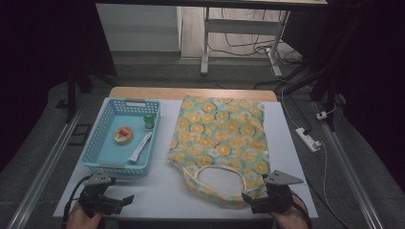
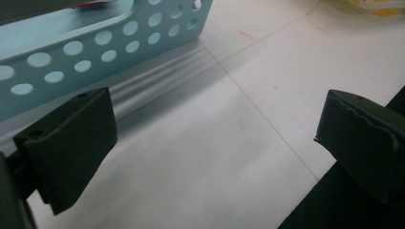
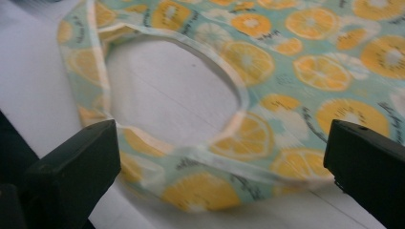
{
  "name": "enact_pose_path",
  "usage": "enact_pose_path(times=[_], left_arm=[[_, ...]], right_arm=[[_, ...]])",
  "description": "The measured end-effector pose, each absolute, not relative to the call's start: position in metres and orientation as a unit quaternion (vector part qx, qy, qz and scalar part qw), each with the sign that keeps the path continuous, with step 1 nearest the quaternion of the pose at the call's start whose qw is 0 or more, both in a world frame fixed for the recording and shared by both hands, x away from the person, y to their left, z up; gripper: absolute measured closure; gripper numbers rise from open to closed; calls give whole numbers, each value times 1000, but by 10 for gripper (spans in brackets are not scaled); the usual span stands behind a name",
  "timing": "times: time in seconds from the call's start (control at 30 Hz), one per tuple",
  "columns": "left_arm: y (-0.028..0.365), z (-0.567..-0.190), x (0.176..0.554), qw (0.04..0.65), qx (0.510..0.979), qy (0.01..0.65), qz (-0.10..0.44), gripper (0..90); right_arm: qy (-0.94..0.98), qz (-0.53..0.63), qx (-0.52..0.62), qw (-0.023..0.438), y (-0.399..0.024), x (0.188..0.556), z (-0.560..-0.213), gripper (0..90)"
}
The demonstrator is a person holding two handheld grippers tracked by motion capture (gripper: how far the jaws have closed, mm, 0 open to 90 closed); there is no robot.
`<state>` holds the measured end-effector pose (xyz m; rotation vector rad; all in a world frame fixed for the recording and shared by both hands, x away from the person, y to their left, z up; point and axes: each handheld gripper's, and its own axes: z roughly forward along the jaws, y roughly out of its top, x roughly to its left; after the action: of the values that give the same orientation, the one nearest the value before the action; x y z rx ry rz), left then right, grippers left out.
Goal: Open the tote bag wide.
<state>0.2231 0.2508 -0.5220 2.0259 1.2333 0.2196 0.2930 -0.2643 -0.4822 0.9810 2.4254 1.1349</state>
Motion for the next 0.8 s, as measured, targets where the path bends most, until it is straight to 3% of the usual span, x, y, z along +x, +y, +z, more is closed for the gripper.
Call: enact_pose_path(times=[0.8], left_arm=[[251, -522, 223, 370, 790, 482, 87, 6]], right_arm=[[882, 373, 278, 72, -199, 295, -482, 0]])
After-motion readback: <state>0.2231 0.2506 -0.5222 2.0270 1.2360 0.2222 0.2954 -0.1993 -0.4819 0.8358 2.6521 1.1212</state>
